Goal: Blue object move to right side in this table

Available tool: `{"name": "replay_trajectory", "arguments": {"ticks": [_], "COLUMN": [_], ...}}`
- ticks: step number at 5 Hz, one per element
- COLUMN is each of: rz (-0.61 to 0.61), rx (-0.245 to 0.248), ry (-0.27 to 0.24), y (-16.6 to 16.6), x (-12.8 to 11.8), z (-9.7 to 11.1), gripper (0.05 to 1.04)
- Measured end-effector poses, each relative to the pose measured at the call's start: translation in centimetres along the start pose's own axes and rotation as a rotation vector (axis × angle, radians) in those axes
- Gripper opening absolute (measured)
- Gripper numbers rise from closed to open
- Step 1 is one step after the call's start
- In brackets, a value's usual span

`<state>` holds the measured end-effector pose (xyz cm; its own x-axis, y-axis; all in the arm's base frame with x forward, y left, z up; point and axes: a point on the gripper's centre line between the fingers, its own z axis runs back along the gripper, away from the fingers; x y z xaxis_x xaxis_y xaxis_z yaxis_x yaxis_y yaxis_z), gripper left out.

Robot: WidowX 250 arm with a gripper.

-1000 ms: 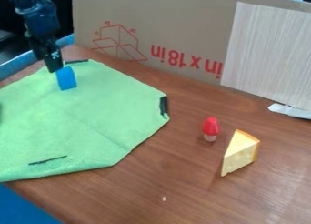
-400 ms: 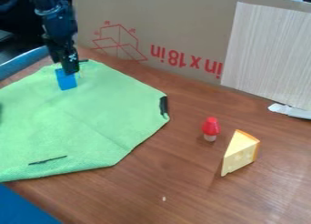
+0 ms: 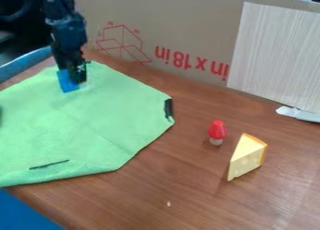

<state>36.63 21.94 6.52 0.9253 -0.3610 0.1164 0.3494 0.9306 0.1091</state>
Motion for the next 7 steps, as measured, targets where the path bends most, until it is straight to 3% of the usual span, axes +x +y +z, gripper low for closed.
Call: {"name": "replay_trajectory", "arguments": {"ticks": [1,2,3,4,5,6,7], "rz": [0.002,0.010,0.003,0.009,0.021,0.116,0.076], "rx": [0.016,0.021,-0.009,-0.032,0.006,0.168,0.256], "ry": [0.043,0.054,0.038,0.036,0.014,-0.005,-0.005], "y": [0.5,0.6,0.4,0.4,0.3,-1.0,-5.0], "x": [-0.2,-0.3,-0.3,-1.1,-1.3,-1.3,-0.5], "z": [-1.1,-1.1,-1.1,-0.4,1.5,3.8,5.8], "gripper": [0.975,0.708,0.593,0.593,0.593,0.593,0.593]}}
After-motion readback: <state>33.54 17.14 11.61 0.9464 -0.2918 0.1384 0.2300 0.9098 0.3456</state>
